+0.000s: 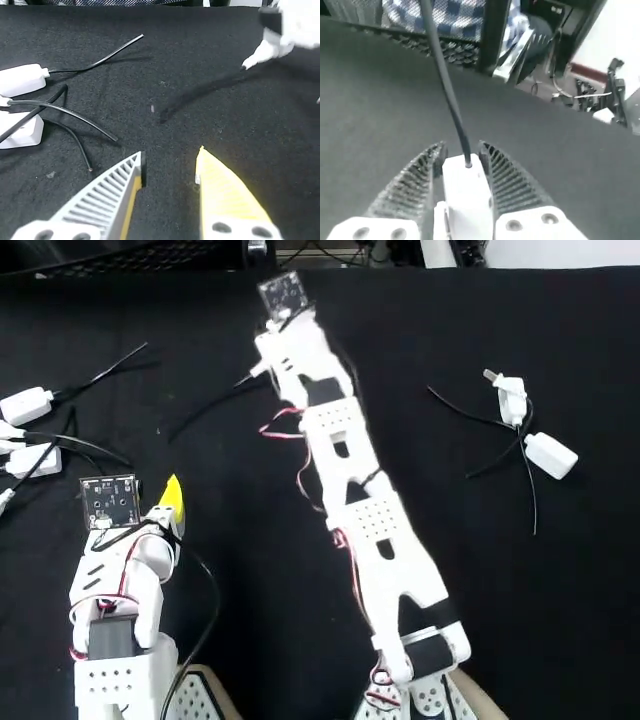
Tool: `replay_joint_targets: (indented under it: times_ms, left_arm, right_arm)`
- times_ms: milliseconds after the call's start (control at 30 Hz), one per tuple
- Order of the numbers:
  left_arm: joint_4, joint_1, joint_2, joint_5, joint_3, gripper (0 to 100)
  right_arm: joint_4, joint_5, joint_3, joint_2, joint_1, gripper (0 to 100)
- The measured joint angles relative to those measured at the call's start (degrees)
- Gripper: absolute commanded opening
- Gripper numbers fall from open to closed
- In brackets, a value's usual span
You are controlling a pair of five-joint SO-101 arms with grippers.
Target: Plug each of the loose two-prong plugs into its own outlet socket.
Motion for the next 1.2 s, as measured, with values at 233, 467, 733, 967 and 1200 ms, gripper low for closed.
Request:
replay_joint_targets:
  times_ms: [233, 467, 733, 967, 1200]
  left_arm:
    - [0.0, 0.0, 0.0, 0.0, 0.0, 18]
    - [0.0, 0.0, 0.0, 0.0, 0.0, 18]
    - [0.0, 0.0, 0.0, 0.0, 0.0, 18]
    - [0.0, 0.0, 0.0, 0.0, 0.0, 18]
    - [0.0, 0.0, 0.0, 0.0, 0.0, 18]
  right_arm:
    - [5.4, -0.1, -0.5, 1.7, -0.1, 18.1]
    - [6.5, -0.1, -0.5, 0.1, 0.0, 22.7]
    - [15.0, -0.1, -0.6, -5.9, 0.0, 25.4]
    - [30.6, 0.0, -0.6, -12.5, 0.7, 25.2]
    - [46.0, 0.0, -0.6, -17.4, 9.6, 25.1]
